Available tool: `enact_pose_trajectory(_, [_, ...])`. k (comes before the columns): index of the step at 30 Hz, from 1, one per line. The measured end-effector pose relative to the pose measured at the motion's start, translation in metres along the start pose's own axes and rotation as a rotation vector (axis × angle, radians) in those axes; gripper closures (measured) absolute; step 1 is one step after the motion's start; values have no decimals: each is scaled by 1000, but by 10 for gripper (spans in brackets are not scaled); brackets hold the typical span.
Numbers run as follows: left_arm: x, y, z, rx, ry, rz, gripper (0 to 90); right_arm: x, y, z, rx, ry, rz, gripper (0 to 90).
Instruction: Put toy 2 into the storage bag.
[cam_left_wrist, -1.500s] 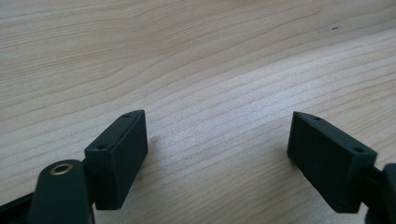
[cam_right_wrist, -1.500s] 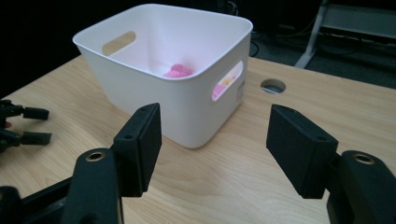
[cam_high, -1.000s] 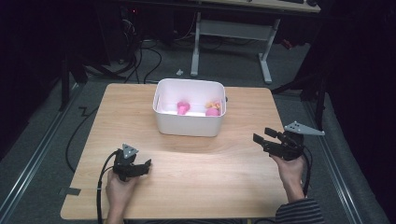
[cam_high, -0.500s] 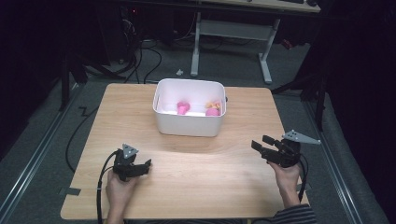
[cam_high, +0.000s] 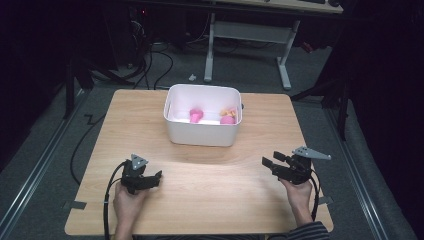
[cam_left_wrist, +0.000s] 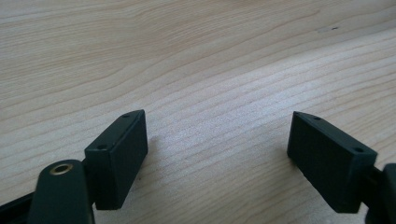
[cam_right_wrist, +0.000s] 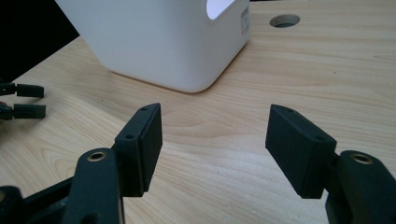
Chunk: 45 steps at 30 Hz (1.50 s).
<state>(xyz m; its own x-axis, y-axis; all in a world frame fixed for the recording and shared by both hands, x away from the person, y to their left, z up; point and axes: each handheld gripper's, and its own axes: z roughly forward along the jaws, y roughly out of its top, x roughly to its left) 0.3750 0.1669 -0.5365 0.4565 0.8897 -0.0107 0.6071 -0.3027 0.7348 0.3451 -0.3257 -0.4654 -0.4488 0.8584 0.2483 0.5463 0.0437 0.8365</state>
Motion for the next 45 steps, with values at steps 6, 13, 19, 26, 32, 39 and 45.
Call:
enact_pose_trajectory(6, [0, 0, 0, 0, 0, 0, 205, 1, -10, 12, 24, 0, 9, 367])
enact_pose_trajectory(13, [0, 0, 0, 0, 0, 0, 205, 3, -20, 25, 55, -6, 4, 368])
enact_pose_trajectory(19, [0, 0, 0, 0, 0, -1, 205, 3, -26, 34, 93, -24, -12, 366])
enact_pose_trajectory(26, [0, 0, 0, 0, 0, 0, 205, 2, -33, 42, 139, -59, -22, 360])
enact_pose_trajectory(32, [0, 0, 0, 0, 0, 0, 205, 4, -37, 51, 191, -118, -84, 354])
enact_pose_trajectory(39, [0, 0, 0, 0, -1, 0, 205, 9, -45, 60, 218, -183, -151, 347])
enact_pose_trajectory(45, [0, 0, 0, 0, -1, 0, 205, 13, -46, 62, 228, -217, -172, 313])
